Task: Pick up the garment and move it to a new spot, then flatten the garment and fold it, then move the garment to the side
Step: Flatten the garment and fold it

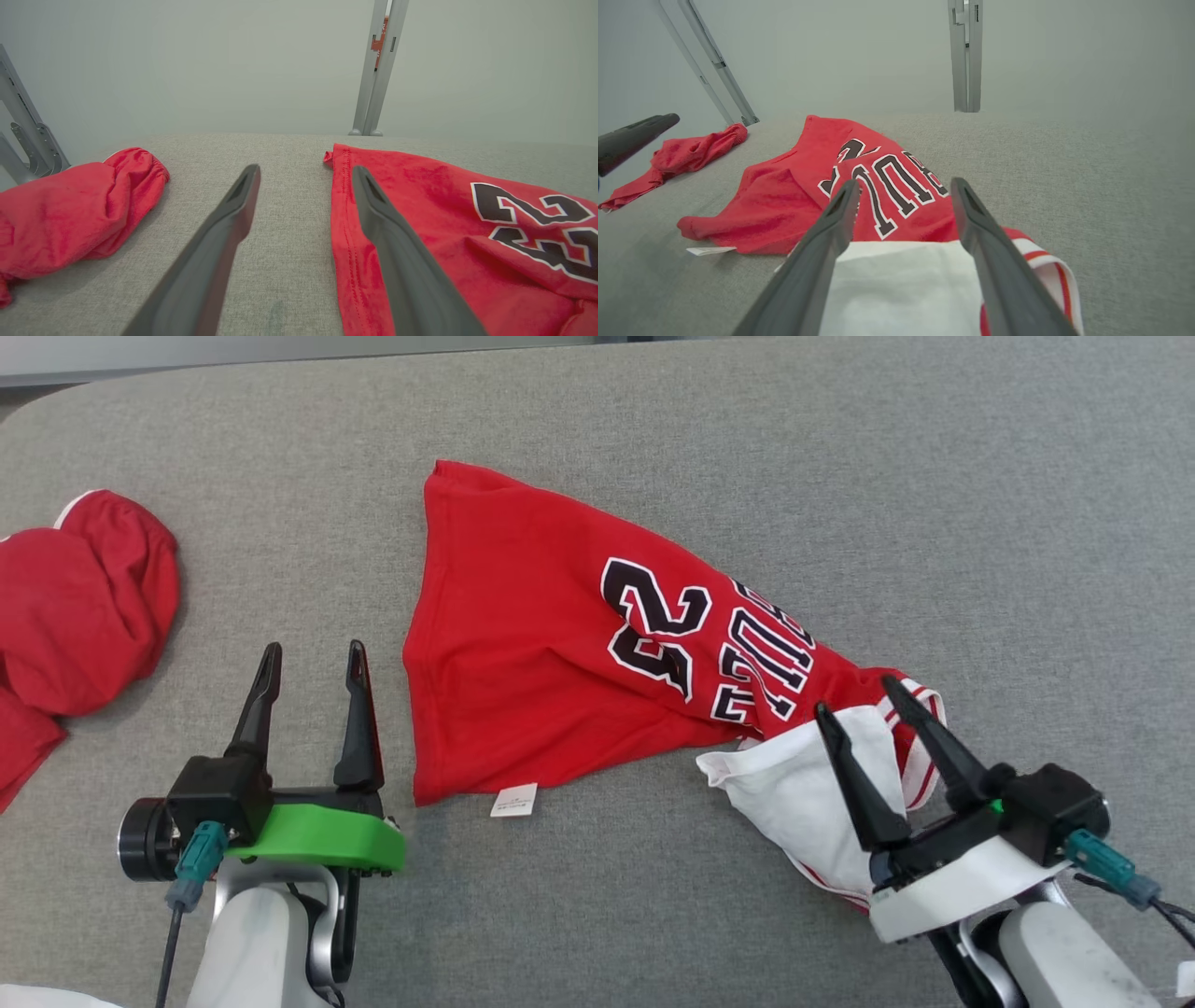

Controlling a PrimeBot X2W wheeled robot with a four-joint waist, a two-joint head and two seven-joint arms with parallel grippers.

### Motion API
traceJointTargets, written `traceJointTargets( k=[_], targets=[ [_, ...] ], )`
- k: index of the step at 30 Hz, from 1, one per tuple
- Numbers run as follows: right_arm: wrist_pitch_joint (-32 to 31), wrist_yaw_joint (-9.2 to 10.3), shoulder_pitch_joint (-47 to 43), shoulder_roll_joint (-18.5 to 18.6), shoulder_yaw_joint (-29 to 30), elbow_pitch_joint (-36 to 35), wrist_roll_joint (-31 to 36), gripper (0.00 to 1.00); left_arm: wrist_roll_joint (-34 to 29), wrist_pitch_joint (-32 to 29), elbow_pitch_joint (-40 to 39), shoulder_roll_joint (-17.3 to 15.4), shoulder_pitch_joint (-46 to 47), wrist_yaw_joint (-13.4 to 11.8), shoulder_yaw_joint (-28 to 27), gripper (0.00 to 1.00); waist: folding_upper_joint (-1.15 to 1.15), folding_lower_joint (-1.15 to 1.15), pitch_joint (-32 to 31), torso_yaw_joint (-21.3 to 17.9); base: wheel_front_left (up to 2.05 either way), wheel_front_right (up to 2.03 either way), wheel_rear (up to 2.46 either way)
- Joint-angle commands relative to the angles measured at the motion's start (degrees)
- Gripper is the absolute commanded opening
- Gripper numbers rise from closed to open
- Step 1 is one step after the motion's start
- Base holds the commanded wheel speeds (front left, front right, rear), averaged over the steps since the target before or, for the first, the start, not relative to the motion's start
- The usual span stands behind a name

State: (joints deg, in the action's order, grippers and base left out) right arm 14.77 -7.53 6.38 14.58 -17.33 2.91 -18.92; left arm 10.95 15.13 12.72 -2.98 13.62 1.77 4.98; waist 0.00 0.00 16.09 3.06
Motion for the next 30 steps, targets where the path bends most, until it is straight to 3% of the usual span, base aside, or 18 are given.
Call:
traceJointTargets(
  k=[1,6,10,25,30],
  targets=[
    [0.34,0.09,-0.68,-0.26,1.64,-0.82,-0.42,1.0,-0.16,0.02,0.11,-0.34,-0.58,-0.19,-0.38,1.0,0.0,0.0,-0.55,-0.21,0.0,0.0,0.0],
    [0.34,0.07,-1.51,-0.97,11.46,-1.96,-0.68,1.0,-0.36,0.02,0.36,-0.82,-1.93,-0.32,-0.92,1.0,0.0,0.0,-2.06,-0.48,0.0,0.0,0.0],
    [0.35,0.07,-2.34,-1.01,15.94,-0.72,-0.91,1.0,-0.43,0.02,0.36,-1.19,-3.32,-0.34,-0.99,1.0,0.0,0.0,-2.98,-0.5,0.0,0.0,0.0],
    [-1.08,0.07,-3.87,-1.89,16.35,0.07,-1.33,1.0,-0.42,0.02,0.25,-2.38,-5.21,-0.68,-0.29,1.0,0.0,0.0,-4.84,-0.24,0.0,0.0,0.0],
    [-1.73,0.07,-4.19,-1.81,15.86,-0.51,-1.03,1.0,0.44,-3.22,0.36,-2.16,-5.68,1.72,2.36,1.0,0.0,0.0,-4.48,0.0,0.0,0.0,0.0]
  ],
)
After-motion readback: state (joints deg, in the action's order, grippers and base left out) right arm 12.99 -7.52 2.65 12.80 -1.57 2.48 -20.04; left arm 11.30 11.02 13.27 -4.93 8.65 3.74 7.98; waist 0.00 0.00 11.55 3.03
